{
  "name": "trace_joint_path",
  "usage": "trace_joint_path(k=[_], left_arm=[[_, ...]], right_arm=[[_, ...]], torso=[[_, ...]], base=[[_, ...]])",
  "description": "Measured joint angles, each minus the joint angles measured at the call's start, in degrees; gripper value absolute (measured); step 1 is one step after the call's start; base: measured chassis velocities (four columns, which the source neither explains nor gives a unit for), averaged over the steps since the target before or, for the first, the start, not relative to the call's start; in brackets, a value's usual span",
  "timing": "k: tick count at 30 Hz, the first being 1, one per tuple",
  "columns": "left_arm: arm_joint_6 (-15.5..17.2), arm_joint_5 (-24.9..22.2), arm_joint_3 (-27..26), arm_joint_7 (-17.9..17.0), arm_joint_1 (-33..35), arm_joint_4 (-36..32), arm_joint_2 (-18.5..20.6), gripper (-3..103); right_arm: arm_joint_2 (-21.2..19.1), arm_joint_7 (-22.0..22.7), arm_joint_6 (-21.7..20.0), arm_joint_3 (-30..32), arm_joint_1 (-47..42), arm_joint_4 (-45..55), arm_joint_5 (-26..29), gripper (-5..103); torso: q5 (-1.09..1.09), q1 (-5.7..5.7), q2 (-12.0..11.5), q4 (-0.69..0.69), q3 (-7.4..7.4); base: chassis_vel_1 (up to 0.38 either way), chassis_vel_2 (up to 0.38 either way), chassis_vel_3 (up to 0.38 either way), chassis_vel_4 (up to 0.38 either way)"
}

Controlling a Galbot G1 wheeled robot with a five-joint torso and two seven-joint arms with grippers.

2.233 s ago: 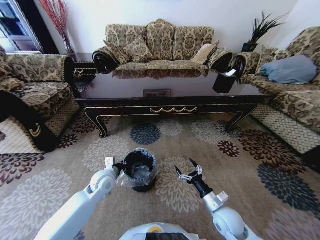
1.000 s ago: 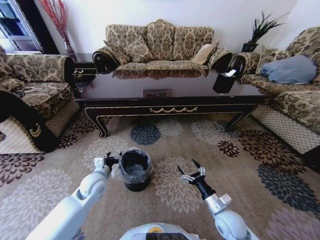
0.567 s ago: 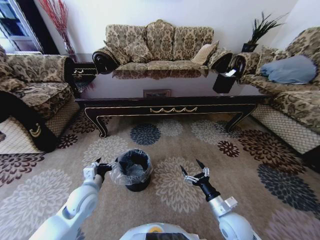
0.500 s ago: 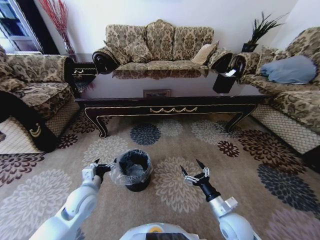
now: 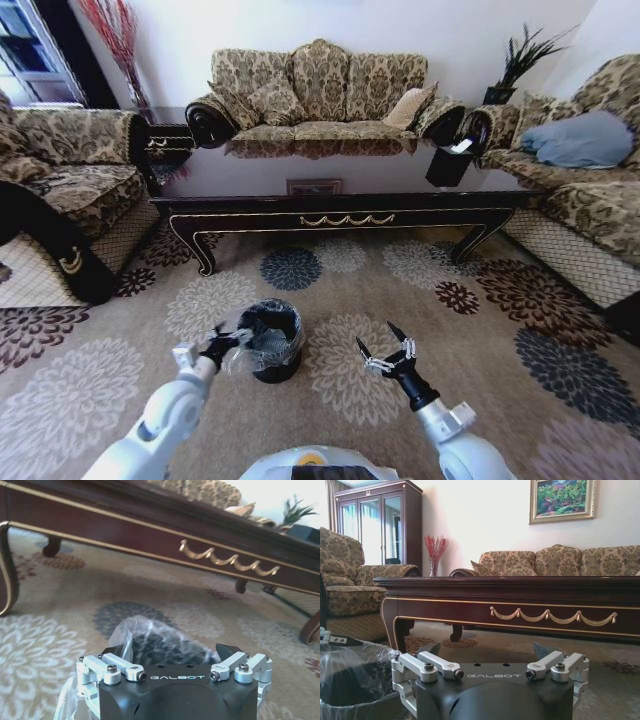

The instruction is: Move to the front of the table and pick up the trash from the floor, then place it into the trash bin.

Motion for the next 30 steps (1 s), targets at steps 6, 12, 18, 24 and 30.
trace_joint_path(k=[6,12,18,24,30], left_arm=[[-0.1,2.5,-4.7,-1.1,4.8,-5.4,1.9,100],[-1.7,7.0,-10.2,-0.5,11.9,-9.3,1.3,100],[-7.9,14.0,-17.3,3.0,20.4,-9.7,-2.6,100],[-13.7,15.3,-23.2,5.3,23.7,-7.2,-4.5,100],[-20.0,15.9,-29.0,7.8,28.7,-6.0,-7.1,100]], right_arm=[[1.0,-0.3,0.3,1.1,-0.8,0.3,0.1,100],[2.5,-0.6,0.5,1.1,-1.2,0.2,-0.3,100],[4.7,-3.9,3.6,2.6,-1.8,0.0,-0.2,100],[9.1,-9.4,9.2,4.3,-2.2,-0.4,0.0,100],[14.3,-10.4,12.8,7.7,-3.0,0.1,-6.1,100]], torso=[[0.01,0.0,0.0,0.02,0.0],[0.0,0.0,0.0,0.03,0.0],[-0.01,0.0,0.0,0.02,0.0],[-0.01,0.0,0.0,0.01,0.0],[-0.01,0.0,0.0,0.02,0.0]], base=[[0.0,0.0,0.0,0.0],[0.0,0.0,0.0,0.0],[0.0,0.0,0.0,0.0],[0.0,0.0,0.0,0.0],[0.0,0.0,0.0,0.0]])
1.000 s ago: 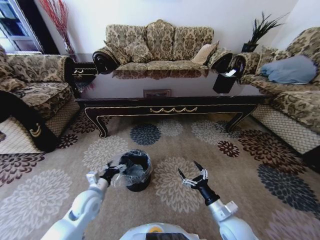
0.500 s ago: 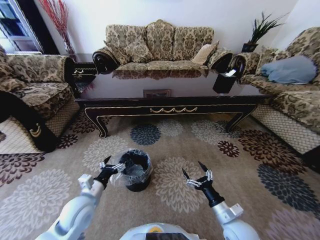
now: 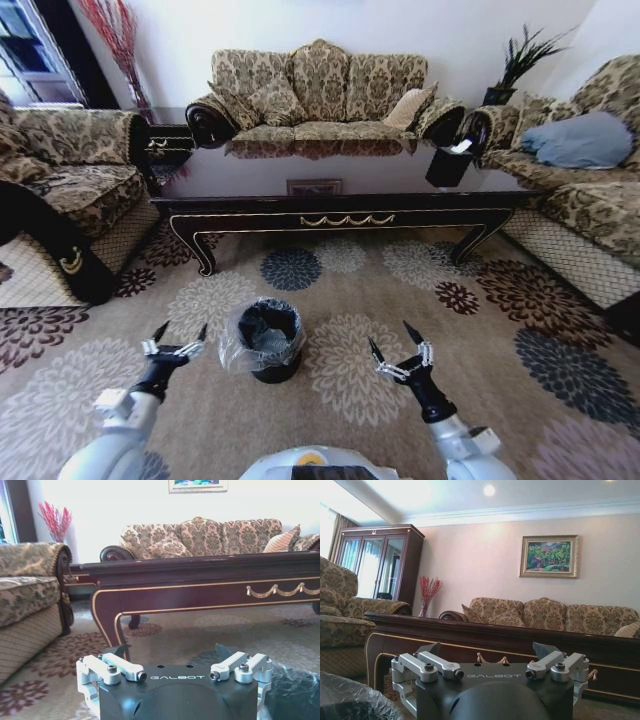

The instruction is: Move to the front of the table and pick up the trash from the floor, then place it into the trash bin.

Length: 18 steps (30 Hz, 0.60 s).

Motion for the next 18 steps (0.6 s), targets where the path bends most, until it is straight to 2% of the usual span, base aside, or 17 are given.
trace_joint_path(k=[4,7,10,18], left_arm=[[-3.6,2.5,-0.2,1.1,2.0,-0.4,-0.1,100],[-4.4,2.6,0.4,1.3,2.2,-0.4,0.2,100],[-5.1,2.9,1.3,1.3,2.7,-0.6,0.0,100],[-5.0,3.4,2.9,1.3,1.7,-1.2,-0.2,100]], right_arm=[[2.5,0.6,0.7,2.5,-1.2,-0.8,-1.3,100],[3.5,0.9,0.7,4.0,-1.8,-1.0,-1.3,100],[3.4,2.1,-0.5,4.9,-1.2,-1.4,-1.8,100],[2.5,3.5,-1.9,4.7,0.1,-1.6,-1.9,100]], torso=[[0.01,0.0,0.0,0.0,0.0],[0.0,0.0,0.0,-0.06,0.0],[0.01,0.0,0.0,0.01,0.0],[0.01,0.0,0.0,-0.01,0.0]], base=[[0.0,0.0,0.0,0.0],[0.0,0.0,0.0,0.0],[0.0,0.0,0.0,0.0],[0.0,0.0,0.0,0.0]])
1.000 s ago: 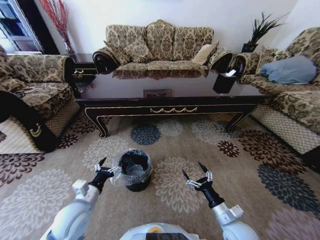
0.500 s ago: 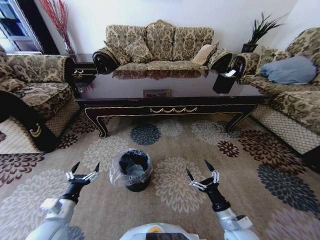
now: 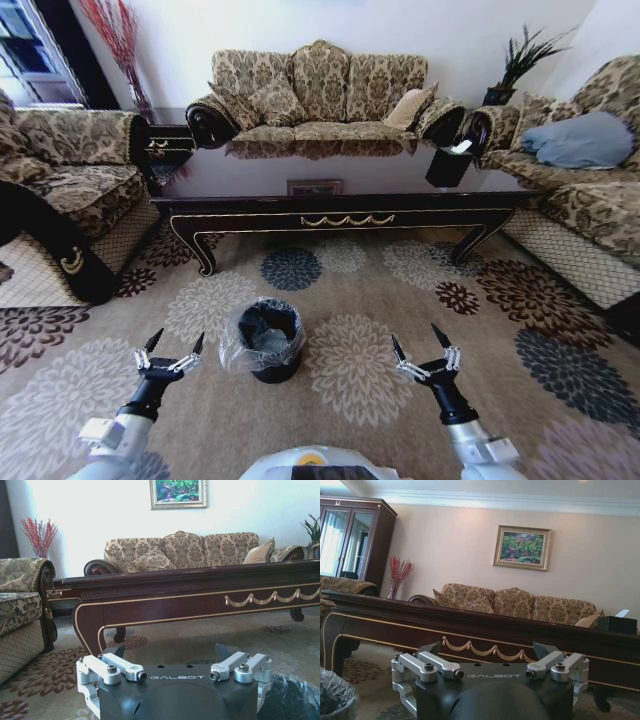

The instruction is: Move to the front of the table and pick up the trash from the floor, then place it into the trash bin.

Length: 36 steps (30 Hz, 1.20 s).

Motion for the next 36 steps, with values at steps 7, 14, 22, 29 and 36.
trace_joint_path(k=[7,14,22,29,36], left_arm=[[0.6,-0.6,-0.2,-0.5,-0.3,0.0,0.4,100],[0.7,-0.7,-0.3,-0.5,-0.3,0.0,0.5,100],[0.8,-0.7,-0.3,-0.6,-0.4,0.0,0.5,100],[0.8,-0.7,-0.3,-0.6,-0.4,0.0,0.5,100],[0.8,-0.7,-0.3,-0.6,-0.4,0.0,0.5,100]], right_arm=[[-0.2,1.0,-0.1,-0.4,0.2,-0.2,-1.0,100],[-0.2,1.0,0.0,-0.4,0.2,-0.2,-1.0,100],[-0.2,1.0,0.0,-0.4,0.2,-0.2,-1.0,100],[-0.2,1.0,0.0,-0.5,0.2,-0.2,-1.0,100],[-0.2,1.0,0.1,-0.5,0.2,-0.2,-1.0,100]], torso=[[0.0,0.0,0.0,0.0,0.0],[0.0,0.0,0.0,0.0,0.0],[0.0,0.0,0.0,0.0,0.0],[0.0,0.0,0.0,0.0,0.0],[0.0,0.0,0.0,0.0,0.0]], base=[[0.0,0.0,0.0,0.0],[0.0,0.0,0.0,0.0],[0.0,0.0,0.0,0.0],[0.0,0.0,0.0,0.0],[0.0,0.0,0.0,0.0]])
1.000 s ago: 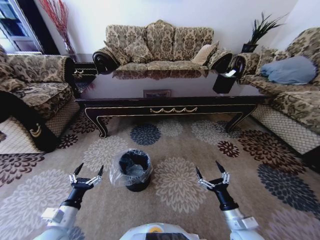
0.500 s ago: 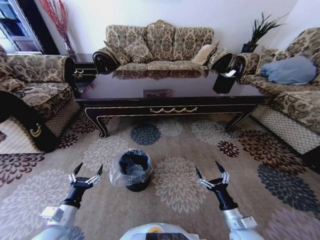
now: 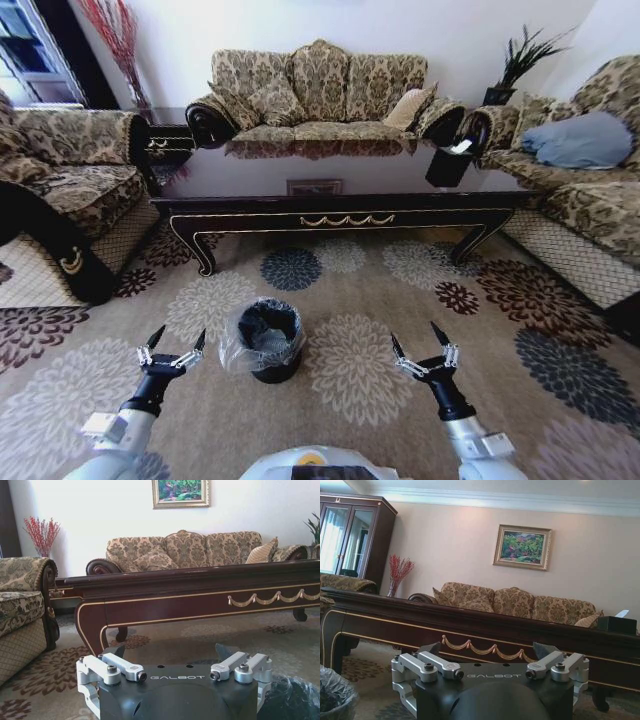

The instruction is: Move to the front of the table and pick up the trash from the floor, then place it into the trash bin.

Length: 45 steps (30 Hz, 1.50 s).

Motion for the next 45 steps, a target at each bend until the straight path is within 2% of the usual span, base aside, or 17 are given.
trace_joint_path(k=[26,36,45], left_arm=[[0.0,0.0,0.0,0.0,0.0,0.0,0.0,100],[0.0,0.0,0.0,0.0,0.0,0.0,0.0,100],[0.0,0.0,0.0,0.0,0.0,0.0,0.0,100]], right_arm=[[0.0,0.0,0.0,0.0,0.0,0.0,0.1,100],[0.0,0.0,0.0,0.0,0.0,0.0,0.1,100],[0.0,0.0,0.0,0.0,0.0,0.0,0.1,100]], torso=[[0.0,0.01,0.0,0.0,0.0],[0.0,0.0,0.0,0.0,0.0],[0.0,0.0,0.0,0.0,0.0]], base=[[0.005,-0.005,-0.004,0.004],[0.148,-0.163,-0.156,0.168],[0.296,-0.28,-0.284,0.283]])
